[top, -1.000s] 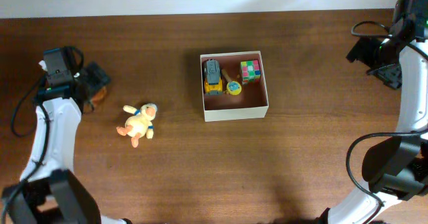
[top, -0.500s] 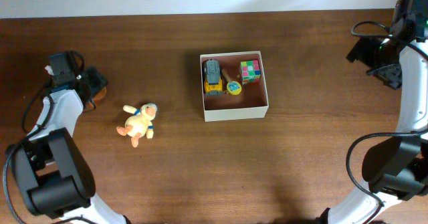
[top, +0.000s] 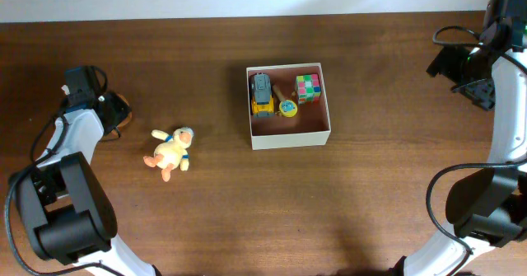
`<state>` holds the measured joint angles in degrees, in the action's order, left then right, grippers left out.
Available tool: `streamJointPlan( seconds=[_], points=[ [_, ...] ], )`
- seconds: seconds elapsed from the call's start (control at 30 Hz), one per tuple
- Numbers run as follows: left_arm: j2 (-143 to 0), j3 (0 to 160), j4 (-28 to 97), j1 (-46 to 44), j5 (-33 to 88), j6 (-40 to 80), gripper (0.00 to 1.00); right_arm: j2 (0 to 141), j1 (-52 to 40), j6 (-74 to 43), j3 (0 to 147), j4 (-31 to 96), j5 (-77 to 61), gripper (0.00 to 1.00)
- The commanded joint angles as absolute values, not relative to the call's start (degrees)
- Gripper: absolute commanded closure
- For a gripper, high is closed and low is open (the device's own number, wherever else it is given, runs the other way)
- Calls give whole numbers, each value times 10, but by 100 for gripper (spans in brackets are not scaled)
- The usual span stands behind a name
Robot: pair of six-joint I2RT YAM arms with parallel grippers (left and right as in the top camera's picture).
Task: Pack container
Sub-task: 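Move the left gripper past the duck to the brown plush bear, then grasp the brown plush bear with the left gripper and lift, then carry the bear with the left gripper into the box and release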
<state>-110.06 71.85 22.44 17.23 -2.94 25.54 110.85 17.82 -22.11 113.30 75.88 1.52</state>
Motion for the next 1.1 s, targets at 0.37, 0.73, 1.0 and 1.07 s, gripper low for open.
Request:
streamJointPlan(
  seconds=[0.37,0.73,1.0,1.07],
  points=[
    [-1066,767,242,172,387,178,96,1110,180,-224,1131,759,22,1],
    [-908,789,244,71,452,27,98,1110,180,-224,1131,759,22,1],
    [-889,789,263,-106,325,-114,98,1110,180,-224,1131,759,22,1],
    [-897,789,264,-145,305,-152,98,1110,180,-224,1131,759,22,1]
  ],
)
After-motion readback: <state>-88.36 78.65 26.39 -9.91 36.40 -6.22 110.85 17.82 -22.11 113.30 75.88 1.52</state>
